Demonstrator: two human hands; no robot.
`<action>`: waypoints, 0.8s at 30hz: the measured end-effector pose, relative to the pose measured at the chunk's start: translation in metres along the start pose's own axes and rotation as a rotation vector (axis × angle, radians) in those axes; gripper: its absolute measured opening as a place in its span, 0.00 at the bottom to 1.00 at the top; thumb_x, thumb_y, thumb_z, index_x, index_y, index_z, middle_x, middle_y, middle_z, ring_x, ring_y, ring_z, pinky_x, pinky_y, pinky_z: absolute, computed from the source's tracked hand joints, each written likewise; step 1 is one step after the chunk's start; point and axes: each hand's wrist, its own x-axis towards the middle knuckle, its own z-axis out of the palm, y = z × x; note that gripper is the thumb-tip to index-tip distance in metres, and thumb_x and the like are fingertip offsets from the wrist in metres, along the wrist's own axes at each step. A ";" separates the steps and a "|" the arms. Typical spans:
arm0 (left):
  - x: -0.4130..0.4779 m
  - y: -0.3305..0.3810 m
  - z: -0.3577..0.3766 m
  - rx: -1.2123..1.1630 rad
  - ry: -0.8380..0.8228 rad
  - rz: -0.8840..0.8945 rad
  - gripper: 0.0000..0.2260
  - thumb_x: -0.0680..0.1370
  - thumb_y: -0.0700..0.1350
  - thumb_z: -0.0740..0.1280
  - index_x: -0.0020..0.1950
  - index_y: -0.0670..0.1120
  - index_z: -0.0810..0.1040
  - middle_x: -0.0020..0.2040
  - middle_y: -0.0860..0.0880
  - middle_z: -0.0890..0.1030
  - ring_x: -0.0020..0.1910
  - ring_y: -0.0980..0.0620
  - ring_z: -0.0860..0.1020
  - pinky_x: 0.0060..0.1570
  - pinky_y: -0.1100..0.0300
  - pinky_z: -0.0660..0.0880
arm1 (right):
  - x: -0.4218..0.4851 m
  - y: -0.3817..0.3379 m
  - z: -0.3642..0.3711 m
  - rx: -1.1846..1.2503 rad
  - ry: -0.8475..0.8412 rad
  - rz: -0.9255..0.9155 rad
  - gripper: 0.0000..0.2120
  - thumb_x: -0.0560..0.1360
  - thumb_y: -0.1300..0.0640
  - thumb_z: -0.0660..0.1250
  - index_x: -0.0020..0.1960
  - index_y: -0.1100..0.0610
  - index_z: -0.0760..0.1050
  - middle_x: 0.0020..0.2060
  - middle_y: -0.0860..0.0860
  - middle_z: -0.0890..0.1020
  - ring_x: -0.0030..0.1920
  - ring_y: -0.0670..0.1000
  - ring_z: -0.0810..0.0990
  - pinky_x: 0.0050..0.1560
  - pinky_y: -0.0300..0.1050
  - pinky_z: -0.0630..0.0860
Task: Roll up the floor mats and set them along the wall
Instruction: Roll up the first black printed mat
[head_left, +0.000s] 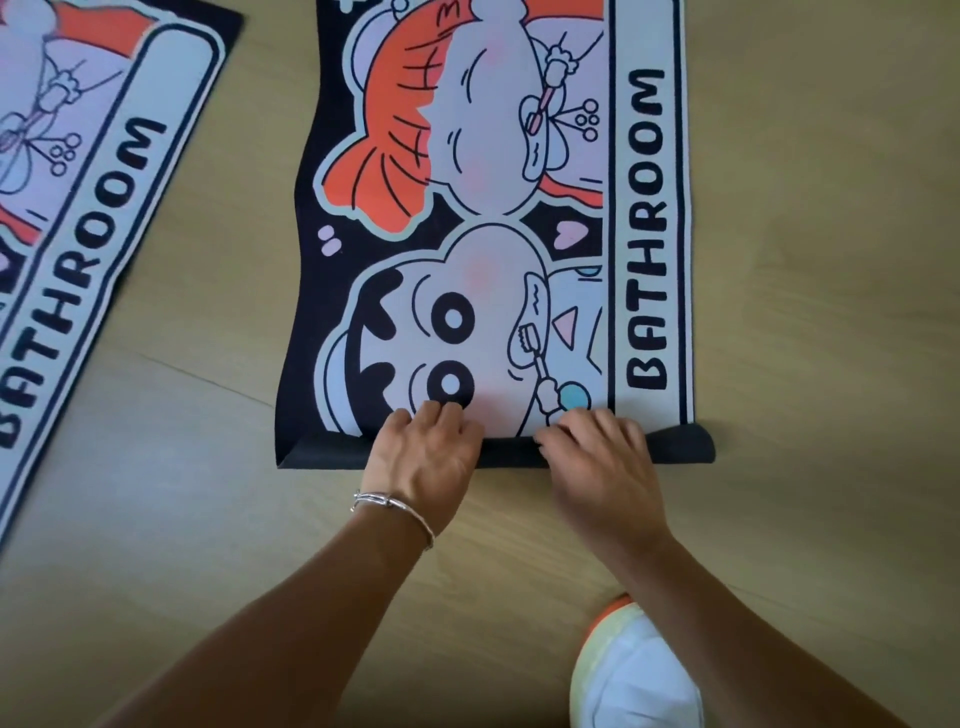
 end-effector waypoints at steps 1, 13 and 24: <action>-0.002 0.000 0.000 0.011 -0.051 0.034 0.12 0.77 0.35 0.54 0.57 0.45 0.70 0.52 0.47 0.72 0.50 0.47 0.71 0.46 0.57 0.65 | -0.003 0.002 0.000 -0.001 0.011 -0.014 0.11 0.67 0.65 0.74 0.48 0.57 0.81 0.41 0.51 0.79 0.44 0.54 0.76 0.45 0.48 0.70; -0.014 -0.011 0.000 0.104 -0.043 0.023 0.20 0.76 0.38 0.56 0.68 0.51 0.63 0.59 0.48 0.67 0.55 0.47 0.67 0.53 0.54 0.65 | 0.010 0.008 -0.016 0.061 -0.101 0.000 0.12 0.68 0.65 0.73 0.51 0.57 0.81 0.41 0.51 0.82 0.40 0.54 0.81 0.41 0.46 0.77; 0.012 -0.026 -0.003 -0.161 0.037 -0.203 0.08 0.81 0.45 0.57 0.60 0.50 0.68 0.51 0.50 0.73 0.49 0.49 0.74 0.37 0.56 0.69 | 0.003 0.014 -0.007 0.002 0.059 -0.010 0.10 0.73 0.58 0.71 0.54 0.58 0.80 0.48 0.55 0.79 0.49 0.55 0.74 0.52 0.52 0.75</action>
